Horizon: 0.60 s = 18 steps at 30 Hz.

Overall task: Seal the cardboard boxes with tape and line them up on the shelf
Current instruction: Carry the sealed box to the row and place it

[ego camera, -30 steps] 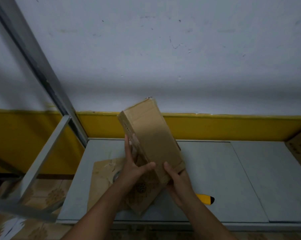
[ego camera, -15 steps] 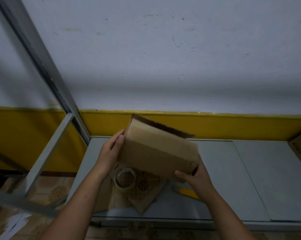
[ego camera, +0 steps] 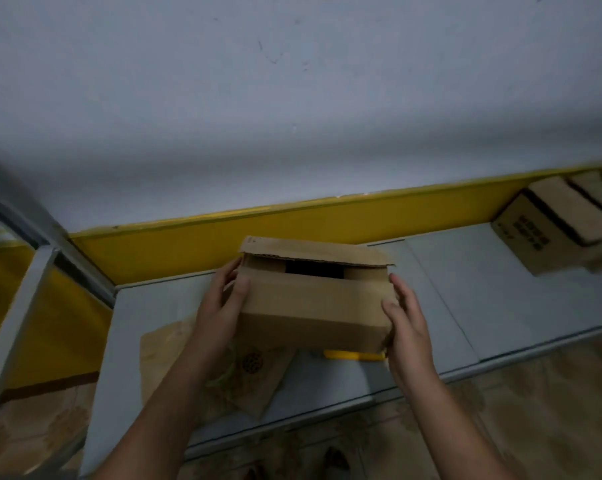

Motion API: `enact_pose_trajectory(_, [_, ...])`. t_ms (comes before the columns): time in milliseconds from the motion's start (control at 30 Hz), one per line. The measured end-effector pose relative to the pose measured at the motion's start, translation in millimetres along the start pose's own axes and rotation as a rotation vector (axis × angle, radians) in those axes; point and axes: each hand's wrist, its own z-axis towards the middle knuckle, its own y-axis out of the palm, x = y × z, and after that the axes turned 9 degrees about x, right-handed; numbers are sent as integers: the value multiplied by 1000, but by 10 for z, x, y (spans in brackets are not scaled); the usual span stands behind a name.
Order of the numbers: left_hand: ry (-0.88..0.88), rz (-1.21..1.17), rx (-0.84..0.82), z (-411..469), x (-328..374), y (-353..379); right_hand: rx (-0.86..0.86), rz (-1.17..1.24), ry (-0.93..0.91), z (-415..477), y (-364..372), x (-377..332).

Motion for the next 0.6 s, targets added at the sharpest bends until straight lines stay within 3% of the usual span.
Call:
enact_pose_trajectory(333, [110, 35, -416, -86, 305, 1051, 503, -49, -63, -379, -1001, -281])
enact_pose_trajectory(600, [213, 20, -688, -482, 526, 2406, 744, 20, -60, -427, -2173, -515])
